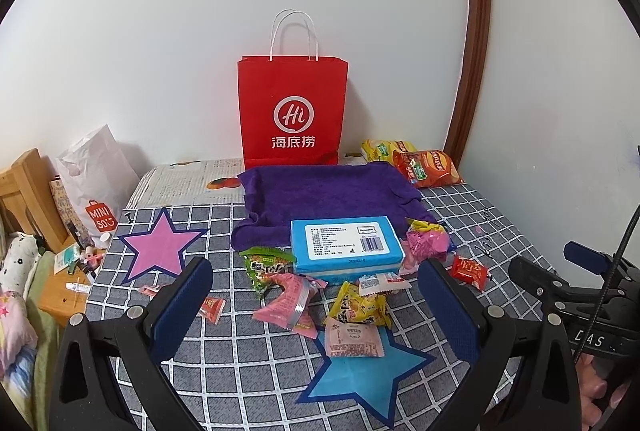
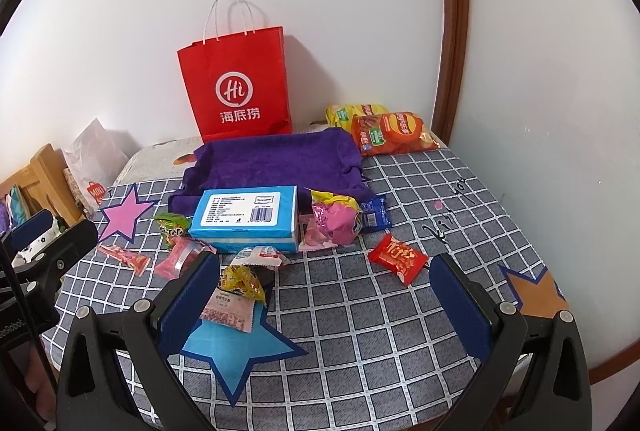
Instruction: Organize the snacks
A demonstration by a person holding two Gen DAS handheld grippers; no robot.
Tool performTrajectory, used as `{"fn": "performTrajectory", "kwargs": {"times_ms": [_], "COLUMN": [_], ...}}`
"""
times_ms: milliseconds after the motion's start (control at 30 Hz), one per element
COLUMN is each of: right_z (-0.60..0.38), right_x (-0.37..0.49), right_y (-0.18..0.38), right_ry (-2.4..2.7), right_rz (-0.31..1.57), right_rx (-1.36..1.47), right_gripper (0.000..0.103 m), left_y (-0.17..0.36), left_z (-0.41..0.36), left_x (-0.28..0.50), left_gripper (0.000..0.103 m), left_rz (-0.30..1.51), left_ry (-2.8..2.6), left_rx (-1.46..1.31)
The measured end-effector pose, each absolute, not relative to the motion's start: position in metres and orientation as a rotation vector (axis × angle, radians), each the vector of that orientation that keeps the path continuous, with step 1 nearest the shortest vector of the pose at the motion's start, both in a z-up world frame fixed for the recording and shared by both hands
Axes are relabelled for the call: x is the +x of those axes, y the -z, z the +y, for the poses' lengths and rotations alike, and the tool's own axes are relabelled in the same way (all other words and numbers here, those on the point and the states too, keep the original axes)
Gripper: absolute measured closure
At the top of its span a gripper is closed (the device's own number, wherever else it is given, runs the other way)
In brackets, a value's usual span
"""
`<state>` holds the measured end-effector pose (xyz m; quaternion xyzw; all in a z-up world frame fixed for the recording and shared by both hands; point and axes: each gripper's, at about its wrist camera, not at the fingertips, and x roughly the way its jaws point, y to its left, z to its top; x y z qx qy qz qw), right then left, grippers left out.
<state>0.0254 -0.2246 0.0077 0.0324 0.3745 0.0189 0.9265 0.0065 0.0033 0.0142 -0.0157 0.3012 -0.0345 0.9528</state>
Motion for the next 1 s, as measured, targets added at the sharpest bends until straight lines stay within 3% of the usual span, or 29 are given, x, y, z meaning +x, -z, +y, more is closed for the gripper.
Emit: {"fn": "performTrajectory", "kwargs": {"times_ms": [633, 1000], "right_z": [-0.276, -0.331], "right_x": [0.07, 0.116], "right_y": [0.019, 0.093], "right_ry": [0.001, 0.081], "right_rz": [0.791, 0.91], "right_rx": [0.102, 0.092], "right_gripper": [0.0, 0.007], "left_y": [0.02, 0.061], "left_z": [0.027, 0.034], "left_x": [0.068, 0.119], "left_gripper": [0.0, 0.001], "left_rz": [0.688, 0.778], "left_ry": [0.036, 0.025], "left_rx": [-0.085, -0.105]}}
